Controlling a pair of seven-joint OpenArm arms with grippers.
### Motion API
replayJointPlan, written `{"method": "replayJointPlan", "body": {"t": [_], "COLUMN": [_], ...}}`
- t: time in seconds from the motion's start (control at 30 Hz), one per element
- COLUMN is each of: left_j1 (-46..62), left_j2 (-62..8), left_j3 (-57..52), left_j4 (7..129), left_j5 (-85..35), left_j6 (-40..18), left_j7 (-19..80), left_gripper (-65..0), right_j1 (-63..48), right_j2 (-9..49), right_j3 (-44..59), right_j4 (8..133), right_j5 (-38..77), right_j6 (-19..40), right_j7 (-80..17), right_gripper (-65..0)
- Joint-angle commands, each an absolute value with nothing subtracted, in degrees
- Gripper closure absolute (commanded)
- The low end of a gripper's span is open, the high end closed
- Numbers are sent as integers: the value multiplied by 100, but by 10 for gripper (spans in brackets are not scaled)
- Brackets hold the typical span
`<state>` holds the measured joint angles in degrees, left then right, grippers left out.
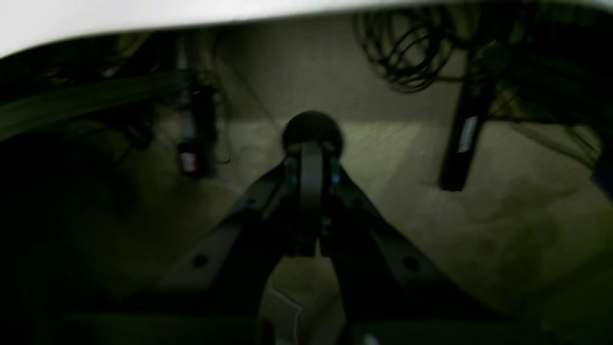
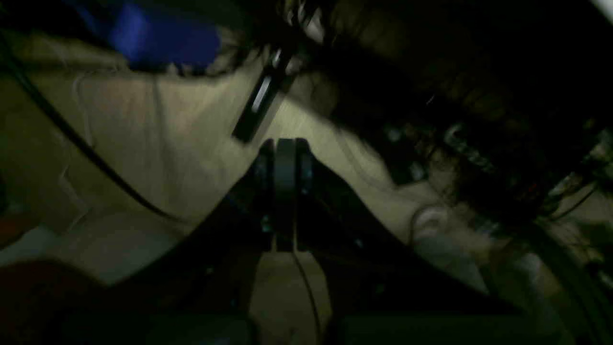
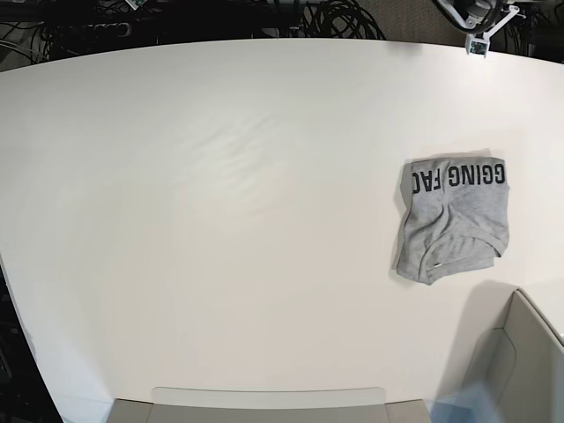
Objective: Fold the T-shirt properly
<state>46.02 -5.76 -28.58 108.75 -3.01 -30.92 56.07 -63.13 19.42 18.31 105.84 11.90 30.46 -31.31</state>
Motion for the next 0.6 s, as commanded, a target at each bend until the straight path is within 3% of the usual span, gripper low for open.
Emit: {"method": "replayJointPlan", "body": {"t": [0.0,0.2,0.57], "left_j1": [4673,4101,2651], "left_j2": [-593,-602,-998], "left_j3": [-2756,-1895,-1068], "left_j4": [10677,8444,4514], "left_j5": [-277,-242,-233], "left_j6": [-3064,-3055,-3037], "left_j7": [5604,5262,3301], "left_gripper": [0,0,0], "right_j1": [-6202,-5279,-3415], "right_j2": [2009,2360,2527], "right_j3": [1736,1007,-330], "right_j4": [10281,8321,4523], "right_j5": [1244,1244,1244], "right_j6": [3064,3064,3046], "right_j7": [-3037,-2686,-1015], "right_gripper": [0,0,0]}}
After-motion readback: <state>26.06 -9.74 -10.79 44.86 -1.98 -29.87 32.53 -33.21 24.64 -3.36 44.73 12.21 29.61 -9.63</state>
